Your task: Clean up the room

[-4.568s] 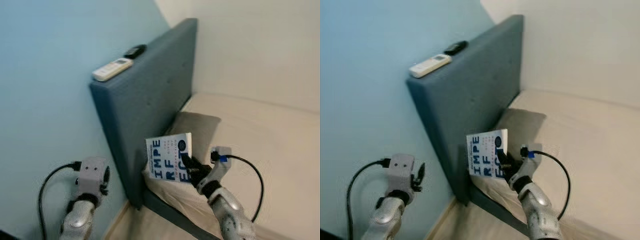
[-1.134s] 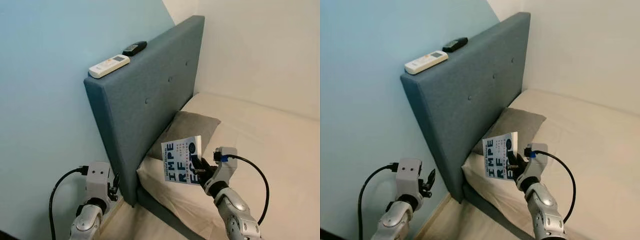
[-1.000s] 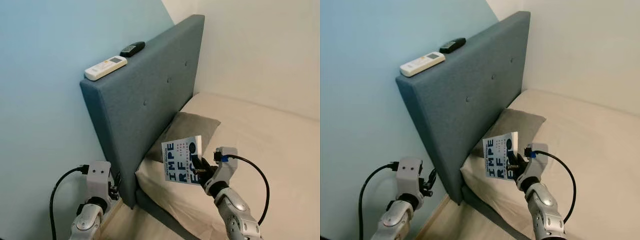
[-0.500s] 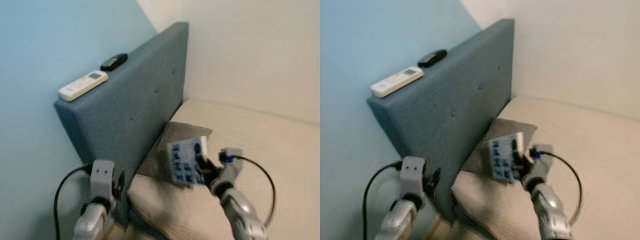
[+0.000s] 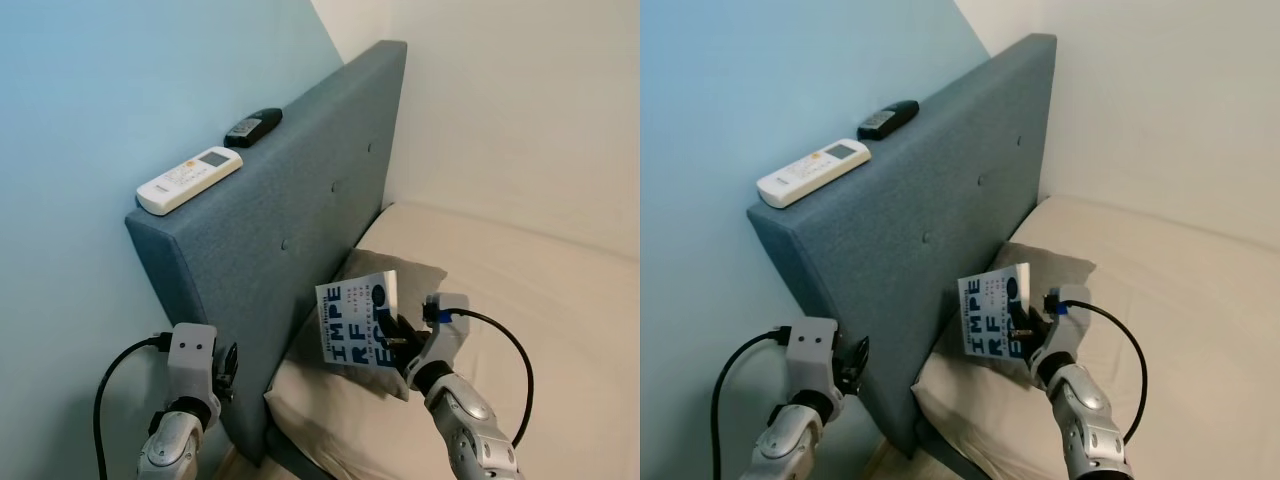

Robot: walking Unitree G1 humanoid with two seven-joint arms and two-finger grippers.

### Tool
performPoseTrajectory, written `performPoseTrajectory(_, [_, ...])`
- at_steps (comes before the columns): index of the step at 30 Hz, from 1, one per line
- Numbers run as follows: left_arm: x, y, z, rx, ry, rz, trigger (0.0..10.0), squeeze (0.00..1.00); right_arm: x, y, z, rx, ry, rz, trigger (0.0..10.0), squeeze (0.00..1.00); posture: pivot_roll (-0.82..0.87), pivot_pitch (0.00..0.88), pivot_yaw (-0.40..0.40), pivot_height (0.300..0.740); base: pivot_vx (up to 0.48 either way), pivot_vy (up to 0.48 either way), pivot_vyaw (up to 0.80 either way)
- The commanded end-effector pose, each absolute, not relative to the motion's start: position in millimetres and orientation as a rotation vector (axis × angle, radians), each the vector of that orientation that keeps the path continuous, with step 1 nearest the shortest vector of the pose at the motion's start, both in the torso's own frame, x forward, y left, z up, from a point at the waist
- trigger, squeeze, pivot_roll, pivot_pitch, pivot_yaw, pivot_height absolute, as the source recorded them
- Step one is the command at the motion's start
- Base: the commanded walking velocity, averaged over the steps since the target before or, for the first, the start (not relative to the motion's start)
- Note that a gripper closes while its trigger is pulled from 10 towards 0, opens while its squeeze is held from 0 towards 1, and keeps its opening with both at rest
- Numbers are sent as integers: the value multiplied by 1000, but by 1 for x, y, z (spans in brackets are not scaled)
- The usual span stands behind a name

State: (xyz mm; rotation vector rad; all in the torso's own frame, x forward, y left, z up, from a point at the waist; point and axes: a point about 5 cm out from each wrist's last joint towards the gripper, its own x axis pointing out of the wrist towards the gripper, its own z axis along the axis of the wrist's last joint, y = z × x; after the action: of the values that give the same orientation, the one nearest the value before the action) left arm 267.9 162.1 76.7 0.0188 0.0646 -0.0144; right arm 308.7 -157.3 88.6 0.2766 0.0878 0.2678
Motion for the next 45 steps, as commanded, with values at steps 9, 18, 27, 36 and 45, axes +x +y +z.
performPoseTrajectory(9, [263, 166, 71, 40, 83, -5, 10000, 0, 306, -154, 88, 292, 78, 276, 10000, 0, -6, 116, 2, 710, 0, 0, 0])
performPoseTrajectory(18, [263, 166, 72, 57, 79, -29, 10000, 0, 305, -154, 87, 298, 80, 272, 10000, 0, -3, 116, 5, 710, 0, 0, 0])
performPoseTrajectory(27, [263, 166, 72, 66, 85, -28, 10000, 0, 305, -153, 87, 301, 81, 273, 10000, 0, -2, 111, 6, 710, 0, 0, 0])
performPoseTrajectory(36, [263, 165, 72, 61, 86, -46, 10000, 0, 306, -151, 87, 305, 79, 273, 10000, 0, 3, 100, 14, 710, 0, 213, 0])
performPoseTrajectory(45, [263, 162, 73, 134, 76, -71, 10000, 0, 304, -150, 86, 313, 78, 269, 10000, 0, 8, 102, 22, 710, 0, 42, 0])
